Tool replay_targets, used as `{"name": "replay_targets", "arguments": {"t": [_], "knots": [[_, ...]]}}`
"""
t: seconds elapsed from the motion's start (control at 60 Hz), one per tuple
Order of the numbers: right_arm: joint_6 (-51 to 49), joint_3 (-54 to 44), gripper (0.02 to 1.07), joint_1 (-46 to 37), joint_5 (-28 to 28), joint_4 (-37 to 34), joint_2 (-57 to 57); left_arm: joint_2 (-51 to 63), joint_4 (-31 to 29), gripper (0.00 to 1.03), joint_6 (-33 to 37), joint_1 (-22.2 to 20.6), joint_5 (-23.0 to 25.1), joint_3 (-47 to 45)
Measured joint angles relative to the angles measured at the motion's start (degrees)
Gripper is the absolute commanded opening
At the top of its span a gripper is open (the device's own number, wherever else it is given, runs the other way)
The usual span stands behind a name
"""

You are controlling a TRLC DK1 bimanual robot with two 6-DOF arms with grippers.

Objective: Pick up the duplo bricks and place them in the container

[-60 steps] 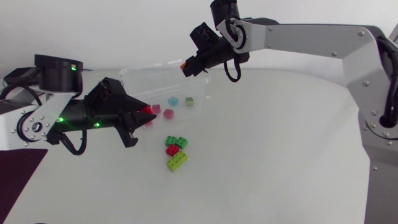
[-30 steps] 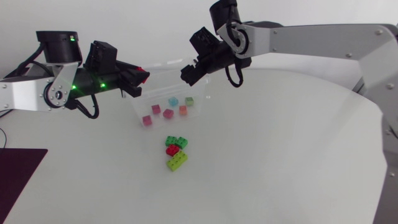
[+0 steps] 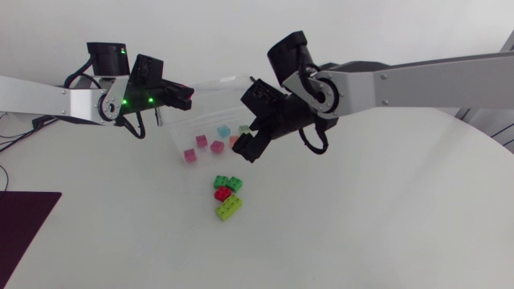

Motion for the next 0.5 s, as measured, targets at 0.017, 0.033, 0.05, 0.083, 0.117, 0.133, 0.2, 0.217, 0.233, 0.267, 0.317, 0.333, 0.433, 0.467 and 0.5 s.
{"name": "replay_targets", "arguments": {"t": [0.017, 0.033, 0.05, 0.083, 0.117, 0.133, 0.2, 0.217, 0.233, 0.267, 0.317, 0.333, 0.433, 0.467, 0.5], "knots": [[-0.3, -0.1, 0.99, 0.1, 0.0, 0.0, 0.1, 0.3, 0.0, 0.42, -0.2, 0.0, 0.0, 0.3], [-0.4, -0.2, 0.99, 0.2, 0.0, 0.0, 0.3, 0.7, -0.1, 0.44, -0.4, 0.0, 0.0, 0.8], [-0.4, -0.2, 0.99, 0.2, 0.0, 0.1, 0.4, 1.0, -0.2, 0.55, -0.5, 0.0, 0.0, 1.1], [-0.5, -0.2, 0.99, 0.3, 0.0, 0.2, 0.9, 1.5, -0.4, 0.68, -0.6, 0.0, 0.0, 1.7], [-0.6, -0.2, 0.99, 0.5, 0.0, 0.4, 1.5, 1.7, -1.1, 0.77, -0.8, 0.0, 0.0, 2.1], [-0.6, -0.2, 0.99, 0.6, 0.0, 0.4, 1.8, 1.8, -1.3, 0.85, -0.8, 0.0, -0.1, 2.2], [-0.8, -0.2, 0.99, 1.2, 0.0, 0.4, 3.8, 1.8, -1.9, 0.95, -0.9, 0.0, -0.2, 2.2], [-0.8, -0.2, 0.99, 1.3, 0.0, 0.4, 4.3, 1.8, -2.1, 0.97, -1.0, 0.0, -0.2, 2.2], [-0.8, -0.2, 0.99, 1.4, 0.0, 0.4, 4.8, 1.8, -2.2, 0.97, -0.9, 0.0, -0.1, 2.2], [-0.8, -0.2, 0.99, 1.7, 0.0, 0.4, 5.8, 1.8, -2.4, 0.98, -0.9, 0.0, -0.2, 2.2], [-0.8, -0.2, 0.99, 2.0, 0.0, 0.4, 7.3, 1.0, -2.8, 0.98, -0.9, 0.0, -0.2, 1.8], [-0.8, -0.2, 0.99, 2.0, 0.0, 0.4, 7.7, 0.8, -3.0, 0.98, -0.9, 0.0, -0.2, 1.6], [-0.9, -0.2, 0.96, 2.1, 0.2, 0.4, 9.7, -4.0, -4.2, 0.98, -0.9, -0.1, -0.2, -1.2], [-0.9, -0.2, 0.96, 2.1, 0.2, 0.3, 10.4, -6.4, -5.0, 0.98, -0.9, -0.1, -0.1, -2.3], [-1.1, 0.1, 0.96, 2.0, 0.3, 0.1, 11.3, -8.9, -5.7, 0.98, -0.7, -0.1, -0.2, -3.2]]}}
